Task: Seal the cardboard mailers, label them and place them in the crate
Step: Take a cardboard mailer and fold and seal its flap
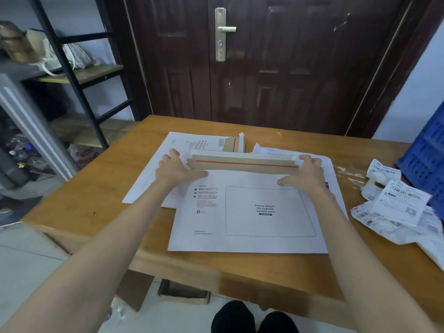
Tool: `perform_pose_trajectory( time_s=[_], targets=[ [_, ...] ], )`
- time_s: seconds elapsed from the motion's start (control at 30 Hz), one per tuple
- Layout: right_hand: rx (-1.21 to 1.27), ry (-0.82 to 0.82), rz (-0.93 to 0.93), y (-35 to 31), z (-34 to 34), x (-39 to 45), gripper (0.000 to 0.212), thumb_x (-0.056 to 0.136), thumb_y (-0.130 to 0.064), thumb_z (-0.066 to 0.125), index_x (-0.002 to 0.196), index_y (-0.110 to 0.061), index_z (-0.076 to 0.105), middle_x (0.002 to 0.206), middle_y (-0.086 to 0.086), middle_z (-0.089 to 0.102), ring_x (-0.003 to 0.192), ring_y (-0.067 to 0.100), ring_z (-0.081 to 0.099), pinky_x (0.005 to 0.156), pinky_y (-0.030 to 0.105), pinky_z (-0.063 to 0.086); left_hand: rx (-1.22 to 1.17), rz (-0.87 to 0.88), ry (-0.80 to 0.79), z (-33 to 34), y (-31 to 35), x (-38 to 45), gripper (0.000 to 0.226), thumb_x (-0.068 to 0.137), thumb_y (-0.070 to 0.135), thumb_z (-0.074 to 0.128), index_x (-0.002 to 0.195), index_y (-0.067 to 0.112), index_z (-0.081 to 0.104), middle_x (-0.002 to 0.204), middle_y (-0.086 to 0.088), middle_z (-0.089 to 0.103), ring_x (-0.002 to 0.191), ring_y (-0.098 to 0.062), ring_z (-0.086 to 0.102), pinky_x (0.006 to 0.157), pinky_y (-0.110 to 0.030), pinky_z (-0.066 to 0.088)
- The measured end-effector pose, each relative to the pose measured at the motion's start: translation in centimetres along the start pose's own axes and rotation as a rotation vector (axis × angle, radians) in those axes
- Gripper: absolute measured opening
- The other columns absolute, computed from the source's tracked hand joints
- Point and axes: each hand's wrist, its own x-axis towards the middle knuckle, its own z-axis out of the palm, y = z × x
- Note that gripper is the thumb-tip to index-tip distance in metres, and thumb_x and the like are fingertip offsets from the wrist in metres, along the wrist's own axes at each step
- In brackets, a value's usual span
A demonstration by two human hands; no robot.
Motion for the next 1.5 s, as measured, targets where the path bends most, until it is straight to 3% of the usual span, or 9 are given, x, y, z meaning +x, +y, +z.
perform_pose_trajectory(
  time_s=[0.27, 0.43, 0.63, 0.73, 0.9, 1.07, 1.2, 1.33, 1.5],
  targets=[
    [0.133, 0.084, 0.104, -0.6, -0.2, -0.7, 0.092, 0.065, -0.017, 0.087, 0.14, -0.014, 0.033, 0.141, 0.011, 0.028, 0.128, 0.033, 0.034, 0.099, 0.045, 0.041, -0.554, 0.011, -0.164, -0.7, 0.6, -1.2, 0.075, 0.071, 0.022, 0.084, 0.128, 0.016, 0.035, 0.107, -0.002, 0.052, 0.09, -0.016, 0.057, 0.072, -0.027, 0.047],
    [-0.092, 0.282, -0.023, -1.3, -0.4, -0.9, 0.053, 0.08, -0.011, 0.069, 0.129, -0.014, 0.048, 0.135, 0.01, 0.04, 0.121, 0.035, 0.04, 0.097, 0.044, 0.038, -0.786, 0.066, -0.225, 1.0, 2.2, -2.6, 0.048, 0.075, 0.011, 0.08, 0.112, 0.02, 0.051, 0.097, 0.001, 0.06, 0.078, -0.013, 0.063, 0.056, -0.024, 0.05],
    [0.198, -0.069, -0.352, -5.6, 1.7, -2.1, 0.072, 0.078, -0.016, 0.074, 0.142, -0.02, 0.04, 0.146, 0.0, 0.036, 0.129, 0.023, 0.044, 0.104, 0.035, 0.037, -0.817, 0.111, -0.257, 3.7, 3.0, -3.5, 0.046, 0.083, 0.017, 0.072, 0.117, 0.032, 0.044, 0.103, 0.0, 0.064, 0.083, -0.013, 0.065, 0.057, -0.022, 0.05],
    [0.151, -0.284, -0.362, -6.7, 3.0, -2.9, 0.103, 0.069, -0.022, 0.084, 0.15, -0.027, 0.02, 0.154, -0.005, 0.024, 0.137, 0.018, 0.031, 0.106, 0.039, 0.035, -0.819, 0.037, -0.308, 3.5, 3.0, -3.5, 0.05, 0.081, 0.024, 0.074, 0.118, 0.027, 0.042, 0.104, 0.0, 0.063, 0.081, -0.012, 0.065, 0.055, -0.023, 0.049],
    [0.037, -0.382, -0.282, -7.0, 4.1, -1.9, 0.115, 0.065, -0.022, 0.084, 0.152, -0.029, 0.01, 0.154, -0.006, 0.024, 0.137, 0.022, 0.033, 0.106, 0.042, 0.037, -0.746, 0.047, -0.302, 4.3, 2.8, -3.5, 0.07, 0.062, 0.019, 0.086, 0.119, 0.022, 0.045, 0.107, 0.003, 0.062, 0.097, -0.016, 0.062, 0.069, -0.029, 0.051],
    [0.071, -0.378, -0.28, -8.0, 4.4, -1.1, 0.088, 0.08, -0.014, 0.067, 0.151, -0.029, 0.017, 0.146, -0.002, 0.038, 0.125, 0.022, 0.045, 0.094, 0.035, 0.044, -0.751, 0.039, -0.305, 4.3, 2.8, -3.3, 0.068, 0.064, 0.017, 0.085, 0.118, 0.023, 0.045, 0.105, 0.004, 0.059, 0.094, -0.013, 0.059, 0.064, -0.026, 0.046],
    [0.034, -0.29, -0.188, -8.7, 5.5, -0.5, 0.042, 0.081, -0.012, 0.057, 0.122, -0.017, 0.05, 0.105, 0.004, 0.063, 0.09, 0.021, 0.06, 0.07, 0.029, 0.044, -0.77, 0.023, -0.292, 4.6, 2.8, -3.2, 0.067, 0.062, 0.016, 0.085, 0.115, 0.023, 0.046, 0.101, 0.007, 0.059, 0.094, -0.014, 0.06, 0.067, -0.027, 0.049],
    [0.1, -0.13, -0.19, -9.4, 6.1, -0.5, 0.042, 0.085, -0.008, 0.053, 0.126, -0.017, 0.056, 0.132, 0.005, 0.038, 0.1, 0.025, 0.056, 0.087, 0.032, 0.046, -0.769, -0.017, -0.28, 4.9, 2.8, -2.7, 0.068, 0.056, 0.018, 0.087, 0.111, 0.02, 0.046, 0.103, 0.003, 0.061, 0.098, -0.019, 0.061, 0.085, -0.038, 0.052],
    [0.214, -0.024, -0.309, -8.8, 6.7, -2.3, 0.026, 0.088, -0.002, 0.052, 0.103, -0.01, 0.072, 0.116, 0.007, 0.045, 0.104, 0.02, 0.054, 0.083, 0.017, 0.037, -0.768, -0.038, -0.253, 4.8, 3.0, -2.6, 0.064, 0.067, 0.017, 0.083, 0.116, 0.019, 0.043, 0.092, 0.006, 0.059, 0.075, -0.008, 0.06, 0.053, -0.024, 0.046]
  ],
)
